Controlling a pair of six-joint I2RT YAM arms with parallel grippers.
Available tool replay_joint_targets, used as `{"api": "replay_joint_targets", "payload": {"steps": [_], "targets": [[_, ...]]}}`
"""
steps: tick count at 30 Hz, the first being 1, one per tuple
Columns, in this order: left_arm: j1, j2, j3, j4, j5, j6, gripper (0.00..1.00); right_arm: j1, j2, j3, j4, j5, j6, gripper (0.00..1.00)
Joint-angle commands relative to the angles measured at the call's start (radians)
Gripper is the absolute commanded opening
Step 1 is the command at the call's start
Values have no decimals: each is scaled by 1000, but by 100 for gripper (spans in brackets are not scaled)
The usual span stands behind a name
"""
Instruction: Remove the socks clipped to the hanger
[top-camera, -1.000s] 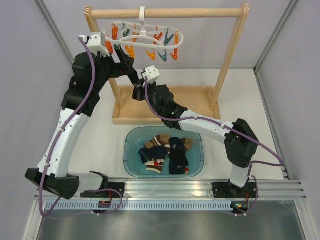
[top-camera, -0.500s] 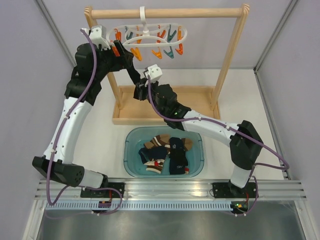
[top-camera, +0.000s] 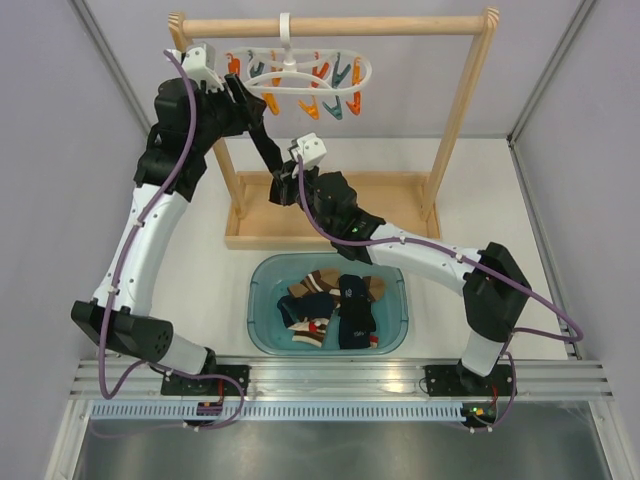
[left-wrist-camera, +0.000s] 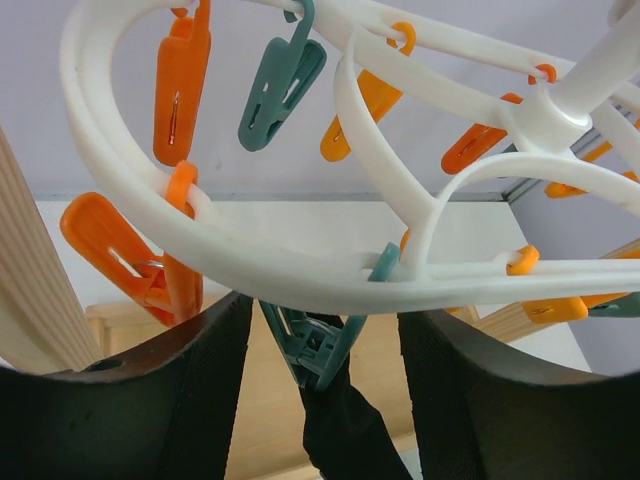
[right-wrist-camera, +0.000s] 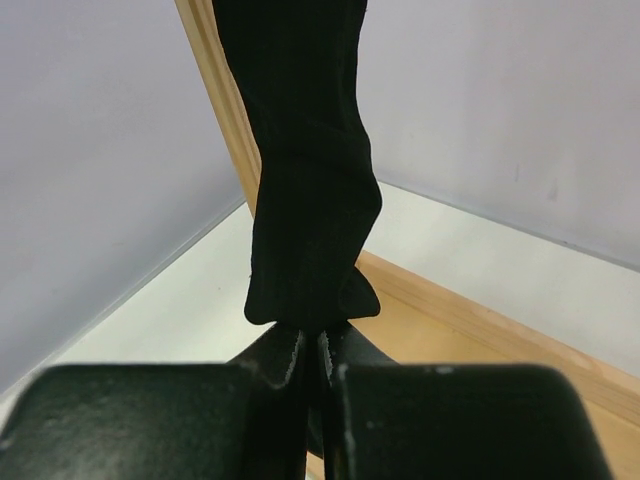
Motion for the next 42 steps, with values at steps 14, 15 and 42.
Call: {"api": "replay_joint_targets", "payload": {"steps": [14, 15, 42], "targets": [[8, 27, 52, 43, 38, -41, 23, 1, -63, -21, 23, -22, 6, 3], [8, 29, 52, 43, 40, -41, 19, 2, -61, -21, 23, -22, 7, 3], [6, -56, -71, 45, 14, -38, 100, 1, -82, -67, 2, -8, 12, 3]]}}
